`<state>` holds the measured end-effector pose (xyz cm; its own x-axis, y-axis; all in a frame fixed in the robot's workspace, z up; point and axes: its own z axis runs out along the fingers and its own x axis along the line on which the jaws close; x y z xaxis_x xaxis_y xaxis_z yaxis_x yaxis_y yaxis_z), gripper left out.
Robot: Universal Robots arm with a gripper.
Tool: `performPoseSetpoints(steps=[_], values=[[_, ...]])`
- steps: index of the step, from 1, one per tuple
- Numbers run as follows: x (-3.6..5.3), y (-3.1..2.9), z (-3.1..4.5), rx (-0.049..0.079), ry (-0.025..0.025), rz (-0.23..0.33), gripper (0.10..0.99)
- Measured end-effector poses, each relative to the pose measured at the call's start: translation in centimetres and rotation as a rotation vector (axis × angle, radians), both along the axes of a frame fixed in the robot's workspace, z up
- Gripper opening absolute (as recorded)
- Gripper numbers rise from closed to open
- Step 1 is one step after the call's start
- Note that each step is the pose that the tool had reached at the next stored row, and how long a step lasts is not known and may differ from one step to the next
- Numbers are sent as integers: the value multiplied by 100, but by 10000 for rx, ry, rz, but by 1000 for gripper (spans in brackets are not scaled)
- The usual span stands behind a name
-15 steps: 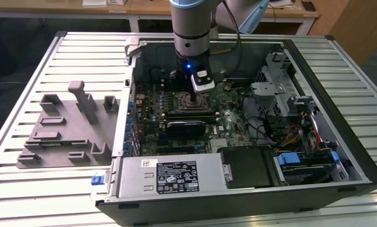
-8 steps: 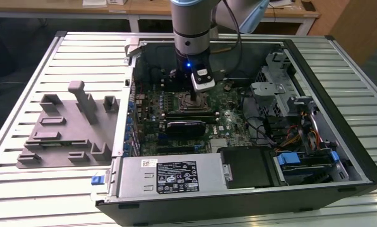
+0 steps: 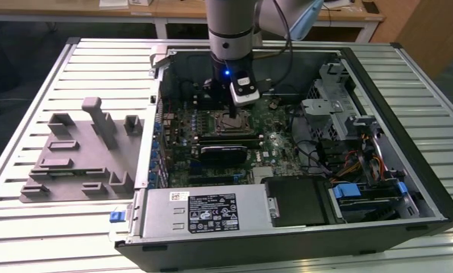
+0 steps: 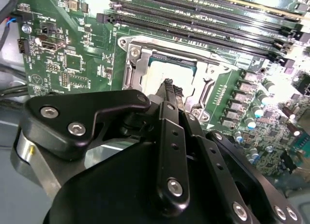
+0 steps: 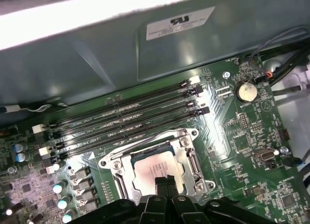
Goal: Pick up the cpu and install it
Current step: 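Install the second cpu locking lever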
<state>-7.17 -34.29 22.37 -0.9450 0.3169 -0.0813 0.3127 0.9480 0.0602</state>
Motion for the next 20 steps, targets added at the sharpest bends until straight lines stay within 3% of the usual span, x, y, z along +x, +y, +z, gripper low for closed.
performPoseSetpoints(steps=[10, 20], values=[[0, -11, 21, -1, 2, 1, 106], [0, -134, 21, -1, 1, 1, 106]])
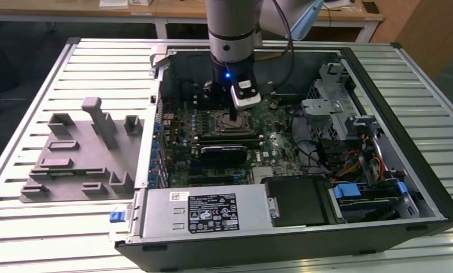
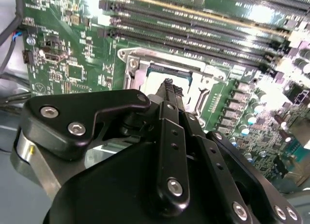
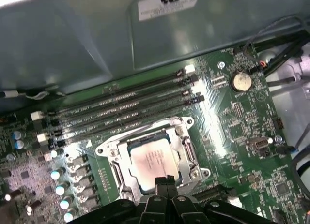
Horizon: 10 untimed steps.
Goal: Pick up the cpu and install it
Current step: 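Install the second cpu locking lever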
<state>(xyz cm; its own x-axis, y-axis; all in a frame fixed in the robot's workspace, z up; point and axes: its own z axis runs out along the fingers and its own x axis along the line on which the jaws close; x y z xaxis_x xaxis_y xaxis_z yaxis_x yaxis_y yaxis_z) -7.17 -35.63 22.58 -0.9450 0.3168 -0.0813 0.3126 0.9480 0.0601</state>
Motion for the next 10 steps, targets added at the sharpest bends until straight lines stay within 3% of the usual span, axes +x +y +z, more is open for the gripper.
performPoseSetpoints(steps=[4, 10], values=[[0, -67, 0, 0, 0, 0, 106], [3, -81, 27, 0, -1, -1, 106]])
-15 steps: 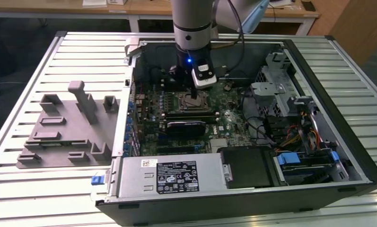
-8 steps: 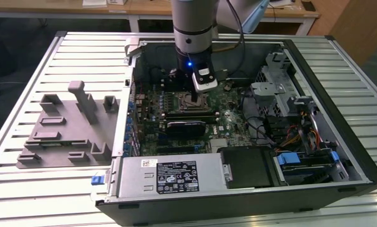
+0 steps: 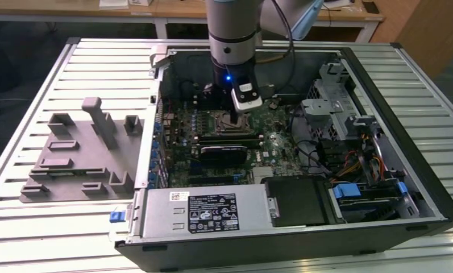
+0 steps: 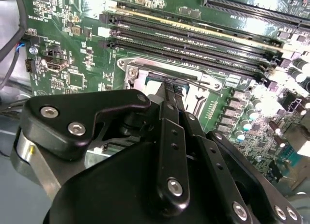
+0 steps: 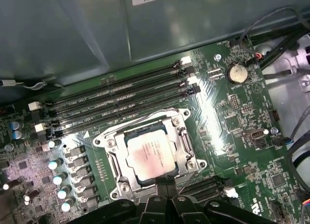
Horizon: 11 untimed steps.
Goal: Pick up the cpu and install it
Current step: 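Install the second cpu locking lever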
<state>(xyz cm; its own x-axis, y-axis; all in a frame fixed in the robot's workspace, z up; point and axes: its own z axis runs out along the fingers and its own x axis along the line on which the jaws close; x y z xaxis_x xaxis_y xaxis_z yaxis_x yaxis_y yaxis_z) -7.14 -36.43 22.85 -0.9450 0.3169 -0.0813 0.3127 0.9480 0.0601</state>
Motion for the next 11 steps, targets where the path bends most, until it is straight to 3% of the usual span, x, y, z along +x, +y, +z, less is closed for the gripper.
performPoseSetpoints(steps=[5, 11], values=[[0, -20, 24, 1, 0, 1, 106], [1, -97, 24, 1, 0, 0, 106]])
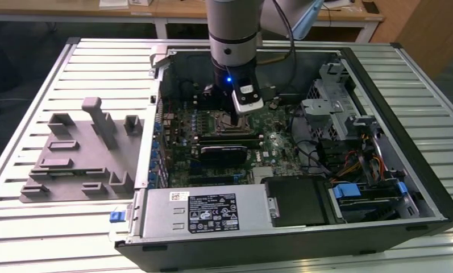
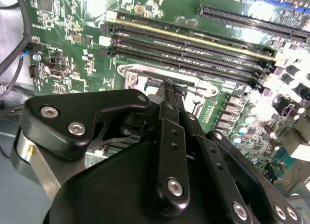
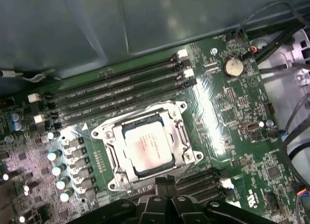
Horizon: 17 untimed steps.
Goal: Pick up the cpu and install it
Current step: 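Install the second cpu locking lever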
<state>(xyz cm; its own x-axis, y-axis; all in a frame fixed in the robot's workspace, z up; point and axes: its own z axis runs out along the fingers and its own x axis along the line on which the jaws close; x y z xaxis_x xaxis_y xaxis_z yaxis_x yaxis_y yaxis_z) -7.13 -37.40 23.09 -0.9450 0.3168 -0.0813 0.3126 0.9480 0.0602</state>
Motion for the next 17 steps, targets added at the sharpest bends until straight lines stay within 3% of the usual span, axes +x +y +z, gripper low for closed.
performPoseSetpoints(steps=[7, 17], values=[[-1, -100, 0, -1, 0, 13, 106], [-62, -111, -37, -1, 1, 1086, 106]])
